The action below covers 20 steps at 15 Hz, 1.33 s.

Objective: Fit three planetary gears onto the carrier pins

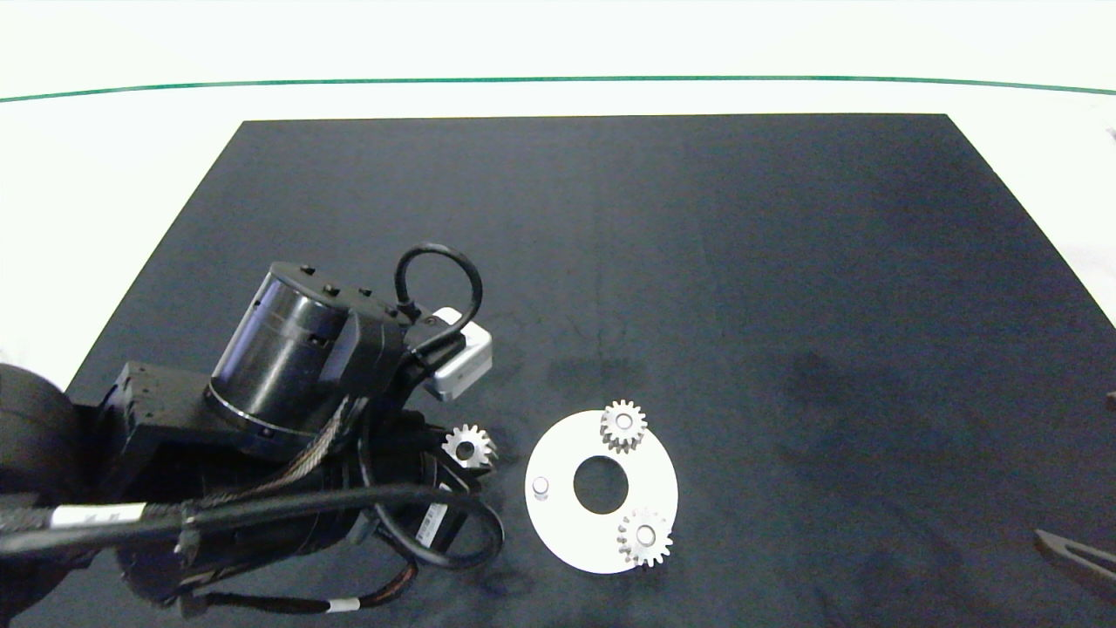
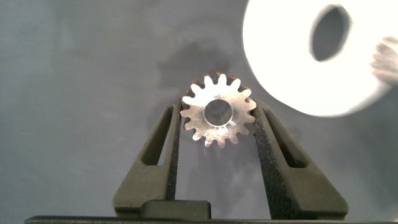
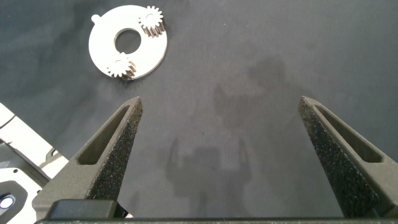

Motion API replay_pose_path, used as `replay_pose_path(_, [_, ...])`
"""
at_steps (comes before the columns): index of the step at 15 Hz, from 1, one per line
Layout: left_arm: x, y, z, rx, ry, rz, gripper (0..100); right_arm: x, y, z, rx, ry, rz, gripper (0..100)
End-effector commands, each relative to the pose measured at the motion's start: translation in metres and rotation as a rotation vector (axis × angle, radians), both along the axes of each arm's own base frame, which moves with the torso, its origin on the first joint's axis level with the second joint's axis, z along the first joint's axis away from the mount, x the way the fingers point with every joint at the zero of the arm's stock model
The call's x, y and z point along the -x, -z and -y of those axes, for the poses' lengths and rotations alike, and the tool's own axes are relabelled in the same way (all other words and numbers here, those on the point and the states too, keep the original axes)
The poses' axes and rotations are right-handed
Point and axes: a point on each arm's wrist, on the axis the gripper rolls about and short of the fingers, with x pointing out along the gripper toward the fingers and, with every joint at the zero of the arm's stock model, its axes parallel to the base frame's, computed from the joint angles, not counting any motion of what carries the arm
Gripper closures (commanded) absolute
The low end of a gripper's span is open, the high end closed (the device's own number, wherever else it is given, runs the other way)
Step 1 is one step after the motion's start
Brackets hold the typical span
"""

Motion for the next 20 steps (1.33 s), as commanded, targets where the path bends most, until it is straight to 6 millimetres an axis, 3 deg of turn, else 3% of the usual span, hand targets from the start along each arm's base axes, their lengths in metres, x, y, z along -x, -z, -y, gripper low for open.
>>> replay_pose_path(1, [0.024, -0.002, 0.009, -0.005, 0.073, 0.026, 81, 0.002, -0.001, 0.002, -0.004, 0.0, 0.007, 0])
replay_pose_path(5, [0.029, 0.008, 0.033, -0.048, 0.149, 0.005, 81, 0.006, -0.004, 0.006, -0.008, -0.004, 0.037, 0])
replay_pose_path(10, [0.015, 0.017, 0.048, -0.119, 0.15, 0.016, 81, 0.006, -0.004, 0.006, -0.007, -0.006, 0.039, 0])
replay_pose_path(20, [0.003, 0.018, 0.057, -0.164, 0.145, 0.048, 81, 0.007, -0.005, 0.007, -0.011, -0.006, 0.042, 0])
